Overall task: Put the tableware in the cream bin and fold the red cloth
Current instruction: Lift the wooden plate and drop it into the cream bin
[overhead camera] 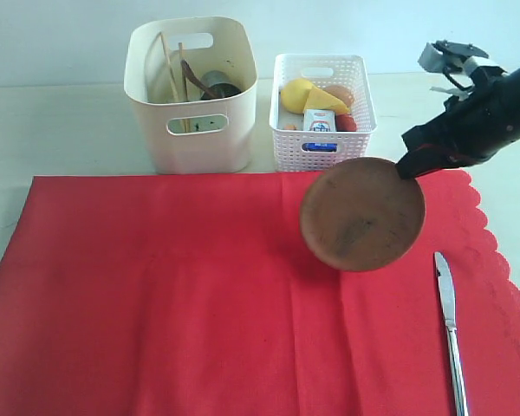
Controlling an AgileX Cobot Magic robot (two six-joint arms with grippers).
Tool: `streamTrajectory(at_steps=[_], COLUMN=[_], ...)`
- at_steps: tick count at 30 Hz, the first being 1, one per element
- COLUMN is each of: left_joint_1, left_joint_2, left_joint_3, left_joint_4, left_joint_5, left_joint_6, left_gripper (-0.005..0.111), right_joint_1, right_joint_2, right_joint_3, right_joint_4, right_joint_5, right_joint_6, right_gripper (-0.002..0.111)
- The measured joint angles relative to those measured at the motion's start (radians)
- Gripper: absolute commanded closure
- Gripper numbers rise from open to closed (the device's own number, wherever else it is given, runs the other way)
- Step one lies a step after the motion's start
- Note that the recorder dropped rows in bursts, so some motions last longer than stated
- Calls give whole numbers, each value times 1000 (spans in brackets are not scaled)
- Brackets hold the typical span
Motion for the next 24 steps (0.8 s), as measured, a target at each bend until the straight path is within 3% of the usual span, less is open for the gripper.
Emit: streamTrajectory(at_steps=[5, 12, 18, 24], left_joint_1=[0, 0, 0, 0], left_joint_2=[0, 0, 0, 0], left_joint_3=[0, 0, 0, 0], left_joint_4=[0, 0, 0, 0], left_joint_5=[0, 0, 0, 0], left_joint_6=[0, 0, 0, 0], left_gripper=[107, 107, 107, 107], right_joint_1=[0, 0, 10, 104], right_joint_2=[0, 0, 5, 77], right_joint_3=[-66, -147, -192, -282], right_joint_4=[92, 365, 587, 693], right_joint_5=[110, 227, 209, 112], right_joint_6=[-29, -120, -219, -271], right_gripper=[108, 108, 108, 108])
